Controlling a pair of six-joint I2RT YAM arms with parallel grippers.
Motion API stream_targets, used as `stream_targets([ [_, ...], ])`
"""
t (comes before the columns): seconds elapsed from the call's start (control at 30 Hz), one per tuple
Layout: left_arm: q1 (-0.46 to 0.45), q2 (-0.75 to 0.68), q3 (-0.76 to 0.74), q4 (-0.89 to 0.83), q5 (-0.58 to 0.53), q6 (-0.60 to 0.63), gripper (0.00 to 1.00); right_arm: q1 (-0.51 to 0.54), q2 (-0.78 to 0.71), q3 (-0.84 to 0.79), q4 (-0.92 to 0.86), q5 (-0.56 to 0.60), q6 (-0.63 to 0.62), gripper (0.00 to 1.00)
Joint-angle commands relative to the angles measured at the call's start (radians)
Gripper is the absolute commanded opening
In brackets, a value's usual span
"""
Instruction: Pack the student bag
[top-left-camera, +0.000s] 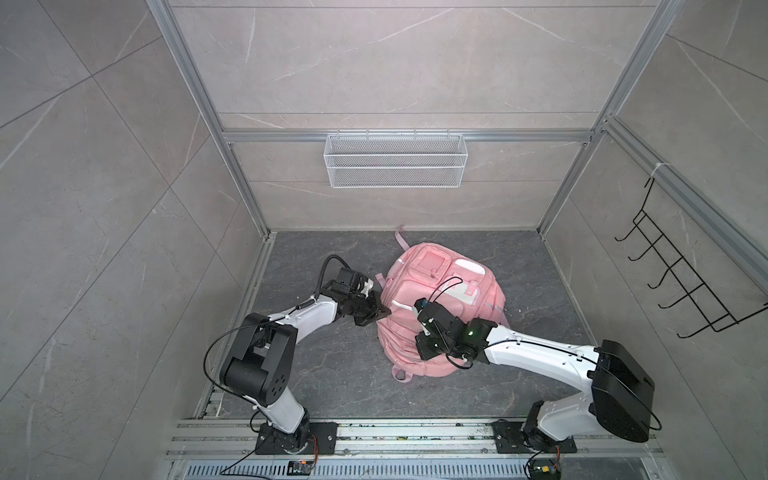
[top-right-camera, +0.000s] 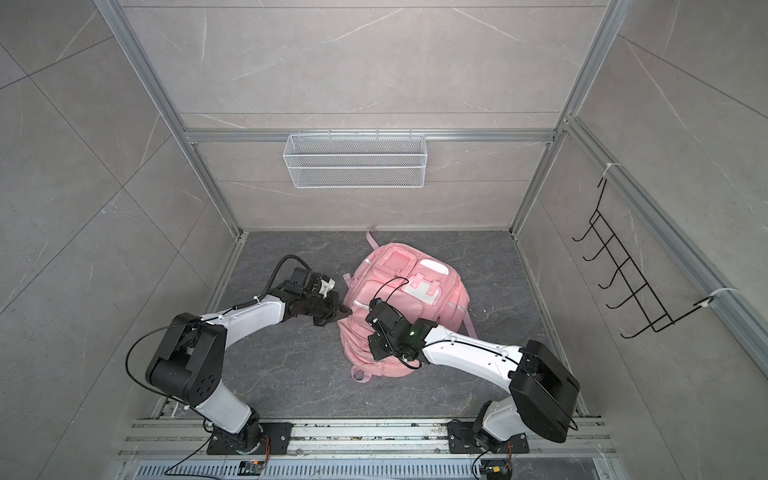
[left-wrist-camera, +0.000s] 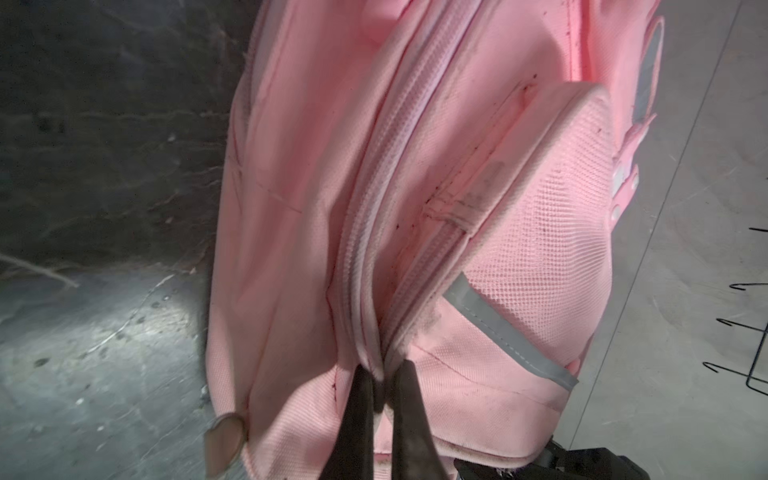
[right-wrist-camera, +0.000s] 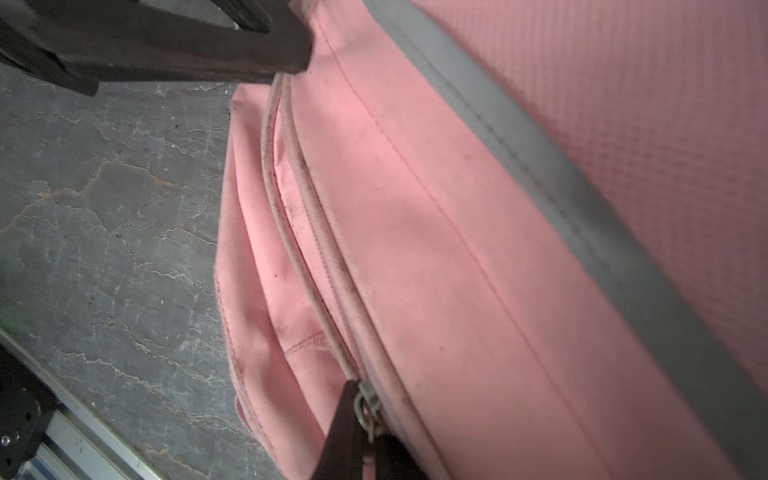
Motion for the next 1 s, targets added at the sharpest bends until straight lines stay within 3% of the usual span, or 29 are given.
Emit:
stream_targets([
  [0.0, -0.005, -0.022, 0.0, 0.089, 0.035, -0.019, 0.0, -0.003, -0.028, 0.002, 0.044, -0.037, -0.033, 0.0],
  [0.27, 0.095, -0.079, -0.043, 0.082, 0.02, 0.019, 0.0, -0.047, -0.178, -0.054, -0.113, 0.02, 0.006, 0.0],
  [0.7, 0.273, -0.054, -0.032, -0.051, -0.002, 0.197, 0.0, -0.07, -0.185, 0.041, -0.381, 0.181, 0.035, 0.0],
  [0.97, 0.281, -0.042, -0.032, -0.116, -0.022, 0.322, 0.0, -0.164, -0.038, 0.119, -0.291, 0.167, -0.111, 0.0],
])
